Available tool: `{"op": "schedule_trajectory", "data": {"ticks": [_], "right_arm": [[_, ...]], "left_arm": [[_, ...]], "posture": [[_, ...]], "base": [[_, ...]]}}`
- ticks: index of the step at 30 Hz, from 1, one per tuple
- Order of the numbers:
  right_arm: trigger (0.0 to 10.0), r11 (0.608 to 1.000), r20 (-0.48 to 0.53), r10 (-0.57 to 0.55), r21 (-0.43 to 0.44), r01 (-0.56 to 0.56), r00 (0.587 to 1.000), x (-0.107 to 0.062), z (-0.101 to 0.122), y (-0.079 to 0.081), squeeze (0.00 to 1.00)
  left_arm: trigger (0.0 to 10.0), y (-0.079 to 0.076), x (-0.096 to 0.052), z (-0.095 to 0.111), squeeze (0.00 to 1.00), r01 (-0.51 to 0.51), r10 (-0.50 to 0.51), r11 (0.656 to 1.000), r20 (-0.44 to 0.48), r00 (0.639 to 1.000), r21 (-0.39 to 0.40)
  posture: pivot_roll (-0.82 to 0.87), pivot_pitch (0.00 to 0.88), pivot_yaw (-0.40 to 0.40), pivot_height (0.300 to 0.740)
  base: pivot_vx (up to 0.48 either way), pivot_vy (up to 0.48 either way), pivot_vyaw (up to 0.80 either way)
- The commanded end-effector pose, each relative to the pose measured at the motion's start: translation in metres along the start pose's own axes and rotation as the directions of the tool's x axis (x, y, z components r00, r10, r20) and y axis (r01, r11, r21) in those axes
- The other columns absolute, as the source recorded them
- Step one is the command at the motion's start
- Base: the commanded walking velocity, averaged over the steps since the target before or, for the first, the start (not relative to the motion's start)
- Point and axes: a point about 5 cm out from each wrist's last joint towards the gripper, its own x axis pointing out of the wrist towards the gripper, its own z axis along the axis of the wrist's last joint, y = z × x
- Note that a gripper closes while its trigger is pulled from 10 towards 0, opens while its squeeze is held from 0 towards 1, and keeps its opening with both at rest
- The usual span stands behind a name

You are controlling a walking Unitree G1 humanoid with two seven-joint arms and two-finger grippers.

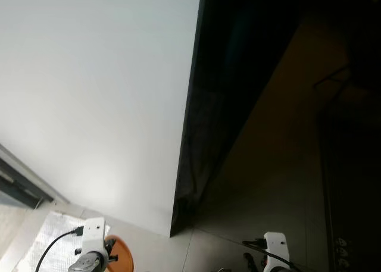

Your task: Restocking fridge

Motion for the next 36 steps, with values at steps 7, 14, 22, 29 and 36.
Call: {"op": "schedule_trajectory", "data": {"ticks": [7, 14, 22, 29, 36], "right_arm": [[10.0, 0.999, 0.018, -0.037, -0.005, 0.037, 0.999, -0.003, -0.003, -0.013, 0.0], [10.0, 0.997, 0.143, -0.069, -0.022, 0.073, 0.987, -0.005, 0.007, -0.014, 0.0], [10.0, 0.99, 0.302, -0.13, -0.012, 0.14, 0.945, -0.01, 0.017, -0.015, 0.0], [10.0, 0.984, 0.372, -0.168, 0.007, 0.178, 0.913, -0.014, 0.019, -0.017, 0.0], [10.0, 0.982, 0.435, -0.172, 0.004, 0.19, 0.884, -0.017, 0.021, -0.016, 0.0]], "left_arm": [[10.0, -0.007, -0.002, -0.015, 0.0, 0.019, -0.019, 1.0, -0.059, 0.998, -0.003], [10.0, -0.006, -0.003, -0.017, 0.0, 0.018, -0.018, 1.0, -0.066, 0.998, -0.001], [10.0, 0.002, -0.004, -0.021, 0.0, -0.005, 0.003, 1.0, -0.069, 0.998, -0.026], [10.0, 0.006, -0.007, -0.029, 0.0, -0.011, 0.009, 1.0, -0.095, 0.995, -0.02], [10.0, 0.008, -0.009, -0.035, 0.0, -0.011, 0.01, 1.0, -0.11, 0.994, -0.012]], "posture": [[0.02, 0.184, -0.025, 0.74], [-0.01, 0.192, -0.027, 0.74], [-0.03, 0.189, -0.031, 0.74], [-0.02, 0.157, -0.035, 0.74], [-0.02, 0.112, -0.037, 0.74]], "base": [[0.0, 0.0, -0.28], [0.0, 0.0, 0.0], [0.0, 0.0, 0.0], [0.0, 0.0, 0.0], [0.0, 0.0, 0.0]]}}
